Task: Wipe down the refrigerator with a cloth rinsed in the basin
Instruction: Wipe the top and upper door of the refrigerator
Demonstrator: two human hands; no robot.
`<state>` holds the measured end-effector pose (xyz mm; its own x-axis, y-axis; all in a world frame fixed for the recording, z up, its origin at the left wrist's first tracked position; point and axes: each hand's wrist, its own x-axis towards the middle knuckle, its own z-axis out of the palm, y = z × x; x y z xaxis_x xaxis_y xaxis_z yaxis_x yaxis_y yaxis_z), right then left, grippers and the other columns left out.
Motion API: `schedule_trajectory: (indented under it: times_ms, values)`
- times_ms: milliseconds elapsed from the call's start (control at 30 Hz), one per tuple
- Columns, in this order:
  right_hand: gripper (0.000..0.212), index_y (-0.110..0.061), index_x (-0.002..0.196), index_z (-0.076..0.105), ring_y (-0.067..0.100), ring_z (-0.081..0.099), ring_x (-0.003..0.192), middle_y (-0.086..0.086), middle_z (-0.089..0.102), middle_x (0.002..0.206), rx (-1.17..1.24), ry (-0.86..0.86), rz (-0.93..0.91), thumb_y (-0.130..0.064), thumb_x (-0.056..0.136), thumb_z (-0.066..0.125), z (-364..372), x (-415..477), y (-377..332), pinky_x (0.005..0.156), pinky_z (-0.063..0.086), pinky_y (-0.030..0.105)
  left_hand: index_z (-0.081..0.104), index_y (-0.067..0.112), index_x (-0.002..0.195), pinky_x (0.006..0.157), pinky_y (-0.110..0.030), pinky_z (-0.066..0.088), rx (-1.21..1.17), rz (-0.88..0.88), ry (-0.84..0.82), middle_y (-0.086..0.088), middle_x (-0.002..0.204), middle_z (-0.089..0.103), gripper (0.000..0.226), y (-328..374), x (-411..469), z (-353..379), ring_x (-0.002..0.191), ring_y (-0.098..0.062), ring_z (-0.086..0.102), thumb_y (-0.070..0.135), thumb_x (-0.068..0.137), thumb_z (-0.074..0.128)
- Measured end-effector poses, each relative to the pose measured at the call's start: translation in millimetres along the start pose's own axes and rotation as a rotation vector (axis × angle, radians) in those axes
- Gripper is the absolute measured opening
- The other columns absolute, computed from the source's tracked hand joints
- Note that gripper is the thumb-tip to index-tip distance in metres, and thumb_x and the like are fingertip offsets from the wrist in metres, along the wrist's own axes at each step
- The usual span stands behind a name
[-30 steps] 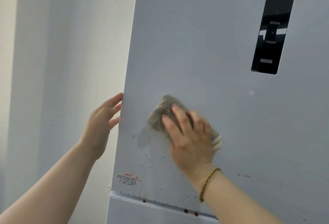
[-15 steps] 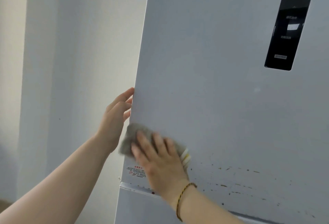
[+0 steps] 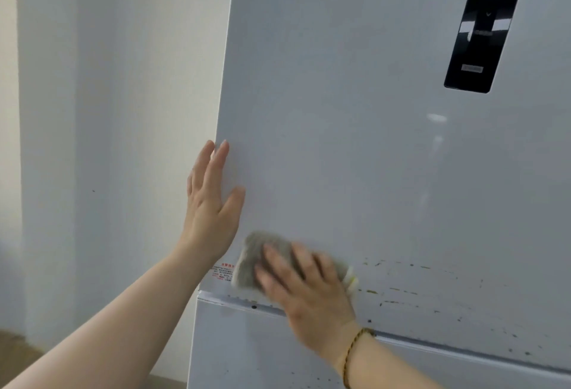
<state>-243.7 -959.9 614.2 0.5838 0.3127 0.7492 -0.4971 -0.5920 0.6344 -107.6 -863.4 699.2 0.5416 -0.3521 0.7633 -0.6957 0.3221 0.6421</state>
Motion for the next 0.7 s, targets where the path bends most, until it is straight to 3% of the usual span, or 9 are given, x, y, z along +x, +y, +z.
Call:
schedule_trajectory:
  times_ms: [67,167,267,367,433,600,700]
  values:
    - [0.039,-0.028,0.108,0.053,0.026,0.043,0.107,-0.002,0.041,0.129,0.018,-0.075,-0.151,-0.013,0.096,0.019,1.7,-24.1,-9.5,0.083,0.032,0.038,0.032,0.029,0.135,0.107,-0.018,0.006,0.172,0.144,-0.002,0.013,0.139,0.016,0.058,-2.9,-9.1,3.0,0.136,-0.011,0.013,0.031,0.078,0.038]
    - [0.042,-0.028,0.103,0.057,0.025,0.043,0.106,-0.004,0.051,0.127,0.014,-0.083,-0.255,-0.011,0.096,0.019,-5.3,-28.3,6.1,0.085,0.032,0.037,0.045,0.02,0.128,0.108,-0.03,0.012,0.42,0.399,0.007,-0.007,0.142,0.035,0.048,-15.4,-19.7,10.4,0.129,-0.024,0.02,0.032,0.082,0.038]
    - [0.029,-0.026,0.111,0.049,0.026,0.043,0.105,-0.004,0.052,0.129,-0.05,-0.003,-0.135,-0.012,0.09,0.032,-20.0,-15.7,48.1,0.082,0.032,0.037,0.04,0.021,0.125,0.111,-0.025,0.007,0.486,0.511,-0.025,-0.004,0.137,0.033,0.041,-14.7,-29.1,22.7,0.126,-0.026,0.027,0.032,0.085,0.039]
    - [0.036,-0.028,0.115,0.05,0.025,0.044,0.103,-0.005,0.054,0.127,-0.074,0.089,0.151,-0.007,0.091,0.033,-30.8,-17.0,82.5,0.081,0.032,0.036,0.039,0.019,0.126,0.112,-0.024,0.005,0.538,0.539,-0.054,-0.004,0.136,0.031,0.042,-10.9,-38.1,33.7,0.126,-0.025,0.029,0.043,0.094,0.026]
    - [0.04,-0.029,0.117,0.049,0.025,0.043,0.105,-0.005,0.045,0.129,-0.089,0.077,0.175,-0.009,0.093,0.024,-31.5,-36.2,81.3,0.082,0.032,0.036,0.038,0.018,0.128,0.112,-0.025,0.004,0.573,0.522,-0.07,-0.005,0.136,0.03,0.049,-9.3,-41.9,41.9,0.127,-0.026,0.027,0.048,0.095,0.018]
    - [0.037,-0.029,0.117,0.043,0.025,0.041,0.111,-0.006,0.036,0.133,-0.051,-0.143,-0.217,-0.012,0.095,0.018,-35.1,-87.5,67.6,0.086,0.033,0.036,0.034,0.016,0.131,0.108,-0.033,0.009,0.621,0.442,-0.019,-0.019,0.133,0.046,0.051,-0.1,-44.3,52.5,0.125,-0.027,0.026,0.037,0.085,0.037]
    - [0.036,-0.027,0.115,0.044,0.025,0.042,0.107,-0.005,0.037,0.133,-0.069,-0.097,-0.263,-0.009,0.093,0.021,-46.1,-80.9,99.1,0.085,0.032,0.036,0.032,0.02,0.131,0.107,-0.037,0.008,0.653,0.383,-0.005,-0.021,0.135,0.044,0.051,4.6,-49.0,59.2,0.126,-0.026,0.021,0.04,0.084,0.035]
